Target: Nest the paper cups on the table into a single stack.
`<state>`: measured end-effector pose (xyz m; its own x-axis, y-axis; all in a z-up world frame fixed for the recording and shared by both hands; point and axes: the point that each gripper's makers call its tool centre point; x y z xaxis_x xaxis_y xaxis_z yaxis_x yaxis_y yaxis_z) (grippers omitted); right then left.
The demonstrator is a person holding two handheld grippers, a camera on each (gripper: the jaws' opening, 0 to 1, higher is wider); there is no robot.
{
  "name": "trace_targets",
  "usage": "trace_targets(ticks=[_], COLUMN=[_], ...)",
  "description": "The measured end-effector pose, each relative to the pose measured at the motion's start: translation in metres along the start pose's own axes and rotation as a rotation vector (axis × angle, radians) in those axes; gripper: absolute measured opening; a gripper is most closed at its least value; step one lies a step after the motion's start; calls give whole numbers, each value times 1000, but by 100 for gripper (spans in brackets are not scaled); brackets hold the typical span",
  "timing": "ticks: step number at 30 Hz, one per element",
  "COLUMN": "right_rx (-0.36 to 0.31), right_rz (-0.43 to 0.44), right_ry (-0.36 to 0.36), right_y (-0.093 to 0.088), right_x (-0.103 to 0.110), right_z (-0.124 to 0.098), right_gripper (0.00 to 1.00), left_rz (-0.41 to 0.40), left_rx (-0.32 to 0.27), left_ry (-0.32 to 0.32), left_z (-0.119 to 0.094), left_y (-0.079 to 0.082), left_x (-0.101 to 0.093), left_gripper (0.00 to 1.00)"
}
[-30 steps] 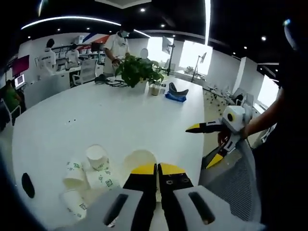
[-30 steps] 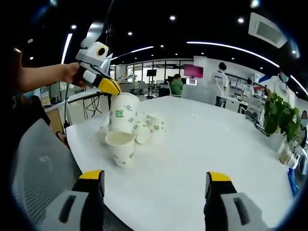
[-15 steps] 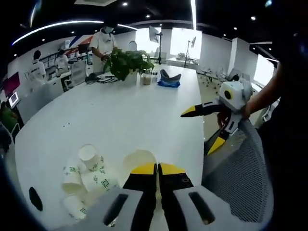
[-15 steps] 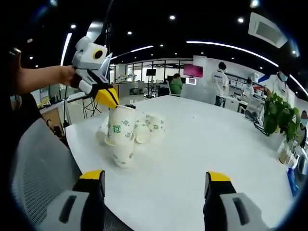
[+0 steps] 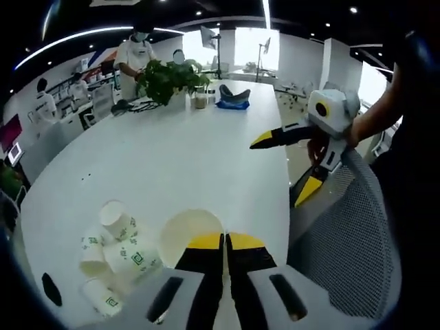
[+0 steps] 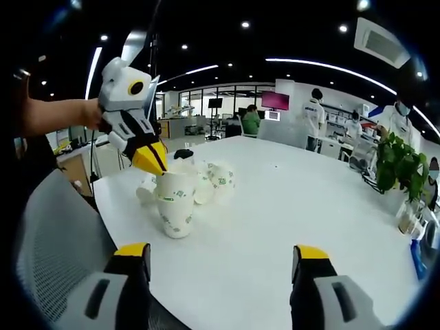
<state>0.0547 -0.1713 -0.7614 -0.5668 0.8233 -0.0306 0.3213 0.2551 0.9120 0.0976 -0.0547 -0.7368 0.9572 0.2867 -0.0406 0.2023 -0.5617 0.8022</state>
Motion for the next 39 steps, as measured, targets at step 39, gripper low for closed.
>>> trace_targets(ticks=[39], right_rx=[31], right_rz=[-13], right_ry=[-5], right_y=[-6], right_x=[-1], right_z=[1], right_gripper=[84], left_rz=[-210], left_rx=[7], left_ry=[-115], left_z=[28], left_y=[-21], left_x=[-20], left_gripper=[0])
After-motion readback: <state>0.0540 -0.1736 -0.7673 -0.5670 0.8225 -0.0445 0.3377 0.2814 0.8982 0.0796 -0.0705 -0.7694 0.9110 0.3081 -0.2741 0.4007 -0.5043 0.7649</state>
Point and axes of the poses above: the point that each gripper's makers call its tool centre point, and the gripper's own axes: z roughly forward along the fingers, x roughly to its left, y roughly out of its top, and after that the axes turned 3 degrees about -x, right-handed
